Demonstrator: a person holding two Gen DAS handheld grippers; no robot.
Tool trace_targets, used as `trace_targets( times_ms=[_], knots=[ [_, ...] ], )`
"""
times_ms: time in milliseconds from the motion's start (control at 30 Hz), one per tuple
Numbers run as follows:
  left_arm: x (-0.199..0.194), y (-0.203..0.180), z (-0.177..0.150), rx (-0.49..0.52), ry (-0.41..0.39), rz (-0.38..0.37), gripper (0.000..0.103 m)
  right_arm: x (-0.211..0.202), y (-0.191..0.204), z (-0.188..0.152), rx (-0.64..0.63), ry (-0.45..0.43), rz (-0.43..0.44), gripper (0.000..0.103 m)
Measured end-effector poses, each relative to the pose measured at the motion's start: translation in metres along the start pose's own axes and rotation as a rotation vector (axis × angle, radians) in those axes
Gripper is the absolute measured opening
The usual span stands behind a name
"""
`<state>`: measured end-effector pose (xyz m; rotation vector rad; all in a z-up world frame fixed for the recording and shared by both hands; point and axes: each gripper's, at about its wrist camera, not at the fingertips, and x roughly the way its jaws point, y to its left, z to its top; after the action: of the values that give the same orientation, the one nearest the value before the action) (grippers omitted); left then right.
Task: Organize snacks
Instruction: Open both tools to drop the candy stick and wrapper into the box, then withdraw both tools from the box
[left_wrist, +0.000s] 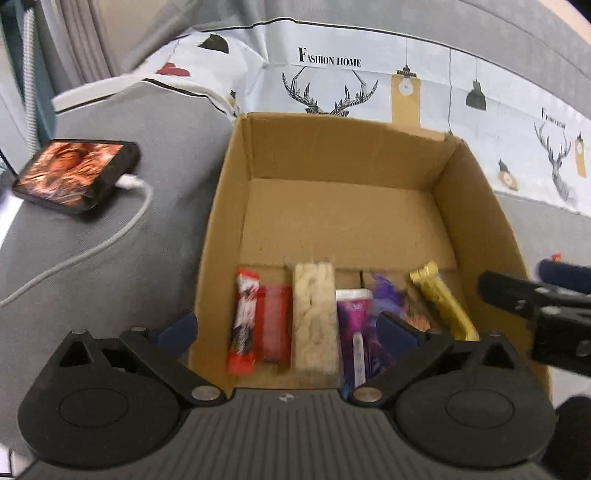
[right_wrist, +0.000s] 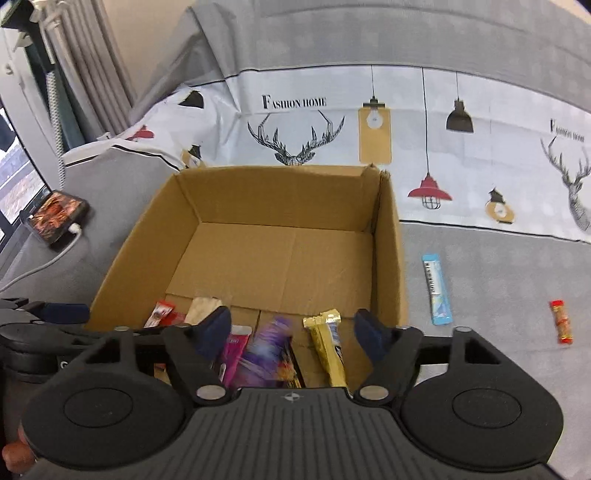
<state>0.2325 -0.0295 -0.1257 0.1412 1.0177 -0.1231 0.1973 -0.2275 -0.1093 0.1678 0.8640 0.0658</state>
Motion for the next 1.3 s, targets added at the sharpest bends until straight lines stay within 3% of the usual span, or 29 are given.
trace_targets(
  times_ms=[133, 333, 600, 1033, 1300],
  knots=[
    [-0.031, 0.003, -0.027, -0.046, -0.001, 0.025, 0.103, -0.038, 0.005, -0.025, -0.016, -0.006, 0.001, 0.087],
    [-0.084, 0.005, -0.073, -0.139, -0.033, 0.047, 0.103, -0.099, 0.026, -0.069, -0.083, -0.111, -0.040, 0.092],
    [-0.135, -0.007, -0.109, -0.127, -0.110, 0.059, 0.103, -0.151, 0.038, -0.104, -0.135, -0.174, -0.037, 0.096],
    [-0.178, -0.026, -0.129, -0.084, -0.211, 0.081, 0.103, -0.197, 0.036, -0.128, -0.123, -0.250, -0.039, 0.098],
    [-0.186, -0.027, -0.131, -0.080, -0.225, 0.085, 0.103, -0.205, 0.036, -0.130, -0.112, -0.270, -0.034, 0.098]
  ],
)
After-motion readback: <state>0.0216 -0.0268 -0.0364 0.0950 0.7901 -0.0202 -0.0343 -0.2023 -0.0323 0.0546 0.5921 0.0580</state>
